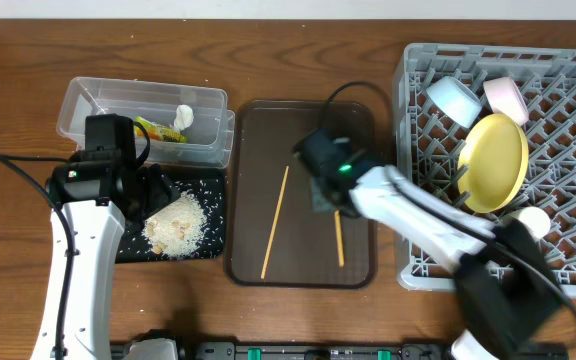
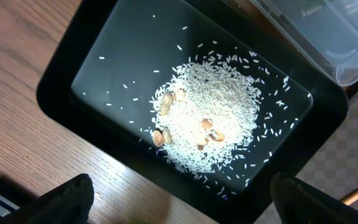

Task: Sort waste into correct bins and load items into the dishwasher rack
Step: 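Carry one chopstick with the right gripper into the dish rack, then grasp the remaining chopstick on the brown tray with the right gripper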

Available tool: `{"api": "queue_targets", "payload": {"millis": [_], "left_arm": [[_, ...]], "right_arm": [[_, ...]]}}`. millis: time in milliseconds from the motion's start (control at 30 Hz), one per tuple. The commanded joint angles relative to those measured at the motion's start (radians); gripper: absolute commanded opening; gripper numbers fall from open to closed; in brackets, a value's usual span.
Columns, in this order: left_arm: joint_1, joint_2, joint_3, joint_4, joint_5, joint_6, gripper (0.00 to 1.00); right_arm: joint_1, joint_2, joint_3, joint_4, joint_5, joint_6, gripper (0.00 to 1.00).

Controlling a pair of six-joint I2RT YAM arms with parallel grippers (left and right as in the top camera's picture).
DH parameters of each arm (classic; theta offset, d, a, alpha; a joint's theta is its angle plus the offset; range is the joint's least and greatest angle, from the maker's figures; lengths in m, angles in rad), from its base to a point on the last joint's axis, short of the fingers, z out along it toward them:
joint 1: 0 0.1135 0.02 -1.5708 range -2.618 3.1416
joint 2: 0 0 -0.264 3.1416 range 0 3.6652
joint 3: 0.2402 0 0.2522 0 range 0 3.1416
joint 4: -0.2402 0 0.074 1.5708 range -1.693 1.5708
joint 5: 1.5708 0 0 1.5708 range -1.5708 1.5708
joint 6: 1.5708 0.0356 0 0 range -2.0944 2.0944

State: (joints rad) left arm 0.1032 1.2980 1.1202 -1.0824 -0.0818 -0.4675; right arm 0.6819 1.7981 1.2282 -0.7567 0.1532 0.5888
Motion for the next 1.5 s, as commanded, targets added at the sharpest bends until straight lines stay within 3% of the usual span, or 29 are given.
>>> {"api": "queue_targets", "payload": {"millis": [0,233,567,767,900,1233,1467], "left_arm": [[0.004,-0.005,-0.004,-0.006,-0.008,-0.002,0.93],[0.004,-0.005,-0.004,-0.005,-0.008,-0.002,0.93],[0.004,-0.005,-0.004,-0.005,-0.008,-0.002,0.94],[0.004,-0.005,-0.004,-0.005,-0.008,-0.002,0.93],[0.004,-0.005,-0.004,-0.006,-0.008,-0.002,0.94],[0.004,-0.005,-0.004,-0.005,-0.008,-0.002,0.94],[0.004,-0.005,-0.004,-0.005,-0.008,-0.002,0.94]], "right_arm": [[-0.085,-0.159,0.001,-0.024,-0.01,-0.146,0.01],[-0.29,-0.329,0.001,-0.124,-0.031,-0.331,0.01],[-0.494,-0.276,0.0,-0.2,-0.106,-0.441,0.01],[-0.509,-0.192,0.0,-0.194,-0.106,-0.441,0.04],[-0.509,-0.168,0.0,-0.163,-0.106,-0.439,0.25],[-0.492,-0.267,0.081,-0.115,-0.179,-0.437,0.31],[-0.368,-0.309,0.086,0.042,-0.347,-0.436,0.38]]}}
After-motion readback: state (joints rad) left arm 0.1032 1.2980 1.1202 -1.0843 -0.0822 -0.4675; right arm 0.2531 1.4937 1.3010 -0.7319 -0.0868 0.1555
